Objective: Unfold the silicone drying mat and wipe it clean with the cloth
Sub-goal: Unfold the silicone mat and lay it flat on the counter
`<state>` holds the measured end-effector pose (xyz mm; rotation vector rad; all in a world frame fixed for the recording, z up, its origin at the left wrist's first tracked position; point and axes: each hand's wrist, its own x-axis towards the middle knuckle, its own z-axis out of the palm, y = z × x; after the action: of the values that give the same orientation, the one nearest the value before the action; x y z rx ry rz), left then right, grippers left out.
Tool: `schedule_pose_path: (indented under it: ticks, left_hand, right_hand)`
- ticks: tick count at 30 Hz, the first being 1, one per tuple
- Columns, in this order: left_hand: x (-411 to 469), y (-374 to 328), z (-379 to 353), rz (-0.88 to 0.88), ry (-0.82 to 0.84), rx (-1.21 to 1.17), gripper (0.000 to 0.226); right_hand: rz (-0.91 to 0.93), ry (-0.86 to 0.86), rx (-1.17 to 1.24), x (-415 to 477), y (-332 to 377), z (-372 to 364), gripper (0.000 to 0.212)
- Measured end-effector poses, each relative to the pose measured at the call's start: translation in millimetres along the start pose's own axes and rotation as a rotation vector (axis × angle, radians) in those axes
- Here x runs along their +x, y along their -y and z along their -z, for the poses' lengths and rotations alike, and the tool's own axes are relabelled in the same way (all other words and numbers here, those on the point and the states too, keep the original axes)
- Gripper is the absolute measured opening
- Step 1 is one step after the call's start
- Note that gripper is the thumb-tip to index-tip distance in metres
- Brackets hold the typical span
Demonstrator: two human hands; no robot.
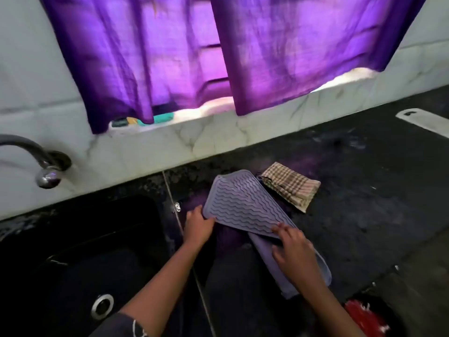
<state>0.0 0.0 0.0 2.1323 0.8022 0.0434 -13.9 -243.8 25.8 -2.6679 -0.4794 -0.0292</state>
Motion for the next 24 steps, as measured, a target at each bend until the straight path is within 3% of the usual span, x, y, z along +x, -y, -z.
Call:
schedule_pose_path:
  ticks: [8, 14, 19, 24]
  left_hand:
    - [35.1, -30.0, -11.4, 0.131, 0.021, 0.105, 0.091]
    - [53.6, -13.4, -13.0, 0.224, 0.063, 0.064, 0.06]
    - [42.5, -16.8, -10.0, 0.185, 0.001, -0.061, 0.035]
    - [40.6, -19.0, -0.4, 0.151, -0.077, -0.169, 0.027]
  right_hand:
    - [0.02, -0.034, -0.194, 11.1, -20.4, -2.8, 0.063]
    - [0.029, -0.025, -0.303, 13.4, -30.9, -3.3, 0.057]
    - [-0.052, 0.024, -0.352, 19.8, -42.6, 1.1, 0.059]
    - [-0.033, 0.17, -0.269, 18.2, -37.0, 13.4, 0.034]
